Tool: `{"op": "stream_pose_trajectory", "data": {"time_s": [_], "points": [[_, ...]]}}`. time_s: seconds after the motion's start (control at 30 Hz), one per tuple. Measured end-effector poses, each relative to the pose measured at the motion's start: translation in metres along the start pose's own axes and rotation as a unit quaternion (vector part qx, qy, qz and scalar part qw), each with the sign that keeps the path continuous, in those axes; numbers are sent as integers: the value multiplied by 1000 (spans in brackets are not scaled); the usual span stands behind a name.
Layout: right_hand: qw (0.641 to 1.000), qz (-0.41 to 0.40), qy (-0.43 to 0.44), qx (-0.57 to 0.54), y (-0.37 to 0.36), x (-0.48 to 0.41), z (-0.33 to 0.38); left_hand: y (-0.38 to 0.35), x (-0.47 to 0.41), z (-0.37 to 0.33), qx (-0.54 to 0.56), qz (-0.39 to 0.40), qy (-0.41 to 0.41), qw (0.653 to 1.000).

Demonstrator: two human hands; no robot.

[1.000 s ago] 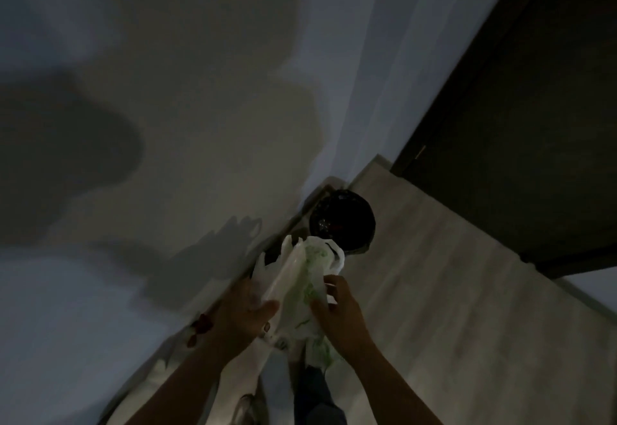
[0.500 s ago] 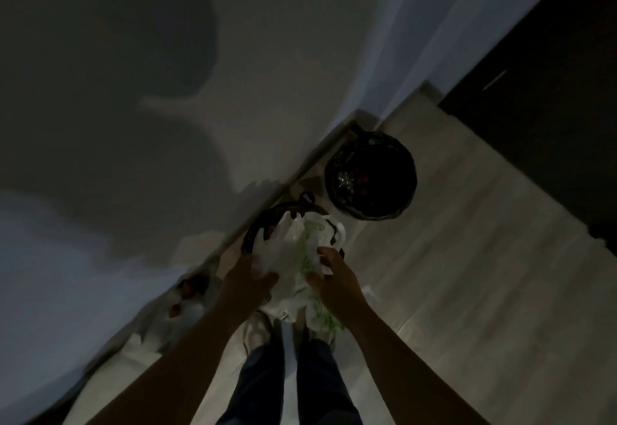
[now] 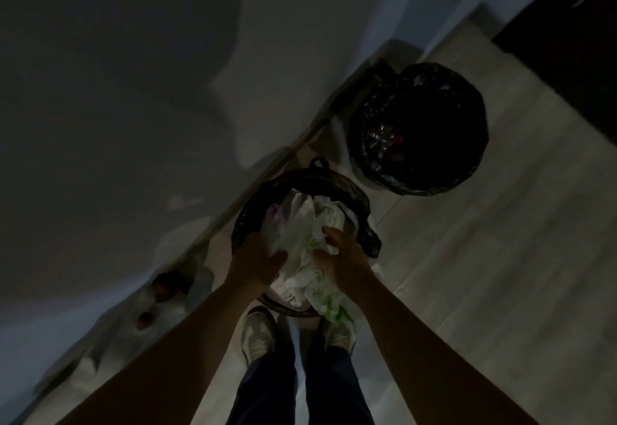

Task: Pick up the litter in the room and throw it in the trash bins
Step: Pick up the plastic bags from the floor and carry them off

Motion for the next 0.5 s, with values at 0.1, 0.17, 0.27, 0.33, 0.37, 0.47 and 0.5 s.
{"op": "stream_pose_trajectory", "data": {"time_s": [0.1,0.17,0.27,0.33,0.37,0.47,0.5], "points": [[1000,2,7,24,-8,-22,-17,-11,-27,5,-26,11,-20,999],[999,8,4,45,-11,-32,-28,-18,-40,11,-21,14,-19,1000],[996,30,9,86,-13,-41,-42,-22,-54,18,-23,13,-6,1000],[991,51,19,125,-13,-41,-48,-22,-58,21,-45,16,-3,999],[986,62,24,152,-13,-41,-49,-21,-58,22,-58,14,-8,998],[979,54,33,195,-13,-36,-46,-16,-53,20,-93,-6,-32,995],[979,43,39,194,-13,-33,-42,-13,-49,17,-97,-15,-35,995]]}}
Point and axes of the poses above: each hand's wrist, its own x-axis away from the middle knuckle, its own y-axis out of the back of the hand, z = x × y, the point moved 1 cm from there along -x, towards the middle knuckle, and after that the axes turned 11 degrees about y, right-handed, at the moved point
